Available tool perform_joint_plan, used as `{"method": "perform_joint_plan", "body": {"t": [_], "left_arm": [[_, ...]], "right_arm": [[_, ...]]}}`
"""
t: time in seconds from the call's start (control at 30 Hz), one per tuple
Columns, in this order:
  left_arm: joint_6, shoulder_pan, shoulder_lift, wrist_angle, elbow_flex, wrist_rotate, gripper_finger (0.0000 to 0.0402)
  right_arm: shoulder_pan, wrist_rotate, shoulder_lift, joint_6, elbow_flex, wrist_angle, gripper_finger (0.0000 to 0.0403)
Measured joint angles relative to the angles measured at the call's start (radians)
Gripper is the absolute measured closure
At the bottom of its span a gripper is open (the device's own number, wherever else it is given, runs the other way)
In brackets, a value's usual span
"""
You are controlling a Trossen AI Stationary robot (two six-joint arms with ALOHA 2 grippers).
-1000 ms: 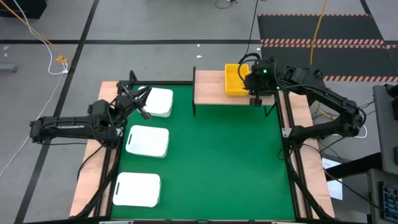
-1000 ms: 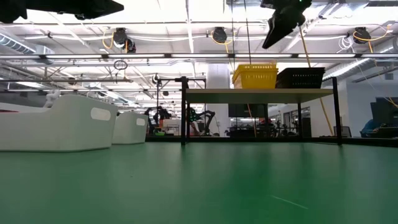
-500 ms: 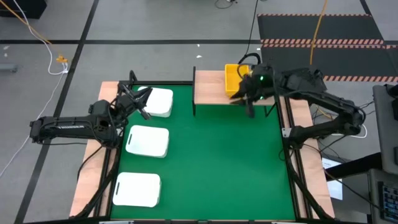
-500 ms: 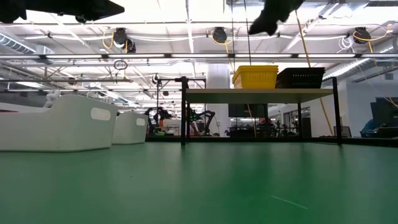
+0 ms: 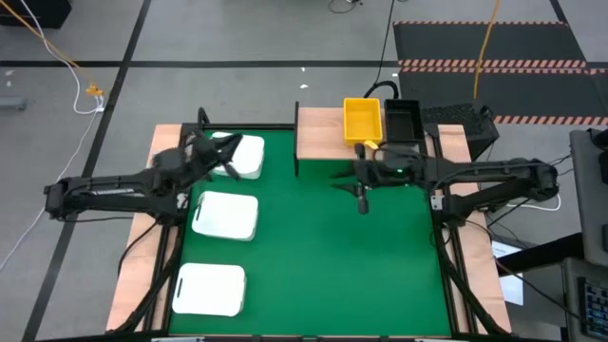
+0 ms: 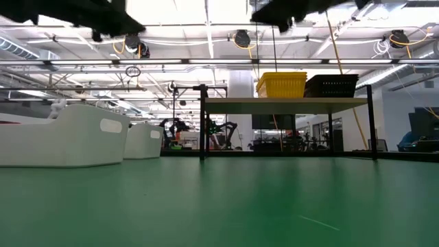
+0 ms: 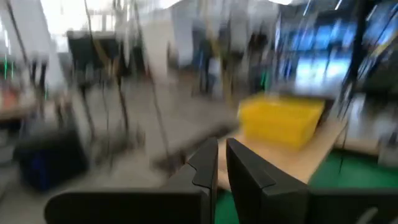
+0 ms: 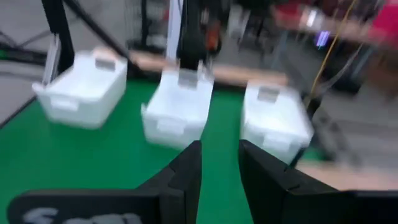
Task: Stack baskets on shelf by color
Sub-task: Put the top white bin on the shelf
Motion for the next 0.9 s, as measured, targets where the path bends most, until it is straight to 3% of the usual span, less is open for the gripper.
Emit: {"method": "perform_joint_plan", "body": {"t": [0.23, 0.53, 0.63, 0.77, 0.9], "left_arm": [[-0.278, 0.127, 0.328, -0.478, 0.262, 0.014, 0.0340], [-0.365, 0.261, 0.601, -0.718, 0.489, 0.314, 0.0192], [-0.402, 0.292, 0.667, -0.776, 0.538, 0.340, 0.0159], [-0.429, 0.346, 0.758, -0.869, 0.579, 0.335, 0.0157], [-0.455, 0.387, 0.835, -0.915, 0.587, 0.333, 0.0177]], "right_arm": [[0.078, 0.020, -0.115, -0.049, 0.000, 0.174, 0.0303], [0.130, 0.022, -0.217, 0.052, -0.030, 0.050, 0.0303], [0.141, 0.029, -0.245, 0.056, -0.100, 0.096, 0.0303], [0.141, 0.116, -0.315, 0.048, -0.136, 0.143, 0.0303], [0.141, 0.127, -0.388, 0.048, -0.171, 0.142, 0.0303]]}}
